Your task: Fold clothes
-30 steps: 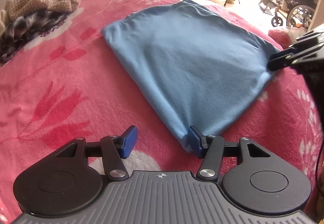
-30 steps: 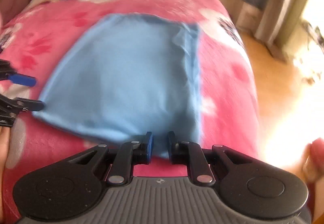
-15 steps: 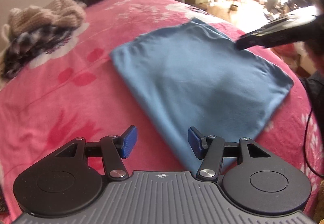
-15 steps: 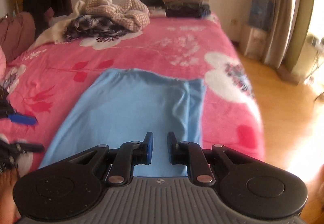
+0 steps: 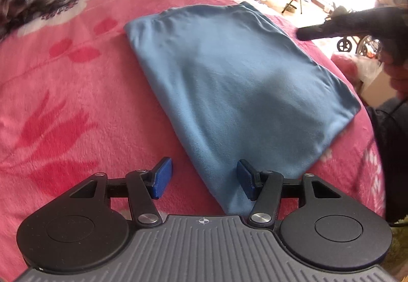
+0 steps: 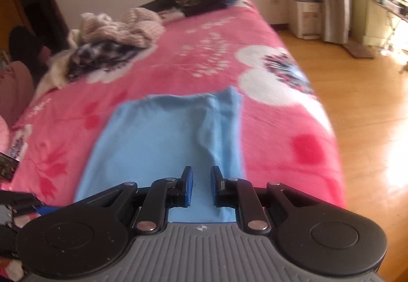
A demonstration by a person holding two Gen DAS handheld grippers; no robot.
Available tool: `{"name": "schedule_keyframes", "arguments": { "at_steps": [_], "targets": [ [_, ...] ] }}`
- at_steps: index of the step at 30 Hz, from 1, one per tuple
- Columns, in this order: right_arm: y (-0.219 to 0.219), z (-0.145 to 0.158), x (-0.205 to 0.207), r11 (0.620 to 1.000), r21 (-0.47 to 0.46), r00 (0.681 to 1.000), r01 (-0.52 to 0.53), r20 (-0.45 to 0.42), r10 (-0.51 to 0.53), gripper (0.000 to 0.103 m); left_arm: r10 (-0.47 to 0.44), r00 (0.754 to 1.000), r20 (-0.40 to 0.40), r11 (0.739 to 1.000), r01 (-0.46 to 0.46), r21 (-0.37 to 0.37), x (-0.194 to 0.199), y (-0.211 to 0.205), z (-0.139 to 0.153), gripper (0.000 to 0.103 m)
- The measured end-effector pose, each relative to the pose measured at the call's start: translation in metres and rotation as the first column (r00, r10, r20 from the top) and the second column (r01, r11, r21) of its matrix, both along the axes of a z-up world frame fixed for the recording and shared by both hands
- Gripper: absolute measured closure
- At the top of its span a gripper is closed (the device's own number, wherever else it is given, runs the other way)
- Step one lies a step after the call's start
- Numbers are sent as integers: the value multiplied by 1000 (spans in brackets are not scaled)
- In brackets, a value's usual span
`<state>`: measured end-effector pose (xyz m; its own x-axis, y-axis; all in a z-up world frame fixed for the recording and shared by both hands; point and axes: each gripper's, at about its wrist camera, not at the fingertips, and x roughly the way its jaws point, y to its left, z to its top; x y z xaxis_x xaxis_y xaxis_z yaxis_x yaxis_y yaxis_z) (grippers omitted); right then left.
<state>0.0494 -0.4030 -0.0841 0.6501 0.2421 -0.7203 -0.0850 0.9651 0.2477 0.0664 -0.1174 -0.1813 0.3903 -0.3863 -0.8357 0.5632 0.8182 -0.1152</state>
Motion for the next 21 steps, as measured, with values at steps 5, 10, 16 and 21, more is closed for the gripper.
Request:
{"name": "schedule_keyframes", "arguments": {
  "at_steps": [5, 10, 16, 21],
  "targets": [
    [1, -21, 32, 997, 70, 999, 11, -45, -8, 88, 4, 1000, 1, 1000, -4, 12, -2, 3, 3, 47],
    [-29, -25, 31, 987, 60, 988, 147, -53, -144, 88, 46, 999, -13, 999, -46, -15, 6, 13, 11, 47],
    [-45, -5, 3, 976, 46, 977, 212, -1, -212, 87, 102, 995, -17, 993, -103, -59, 20, 18, 25, 42],
    [-31, 0, -9, 986, 28, 987, 161, -3, -161, 87, 93, 995, 33, 995, -92, -42, 25, 2, 35, 38]
  ]
}}
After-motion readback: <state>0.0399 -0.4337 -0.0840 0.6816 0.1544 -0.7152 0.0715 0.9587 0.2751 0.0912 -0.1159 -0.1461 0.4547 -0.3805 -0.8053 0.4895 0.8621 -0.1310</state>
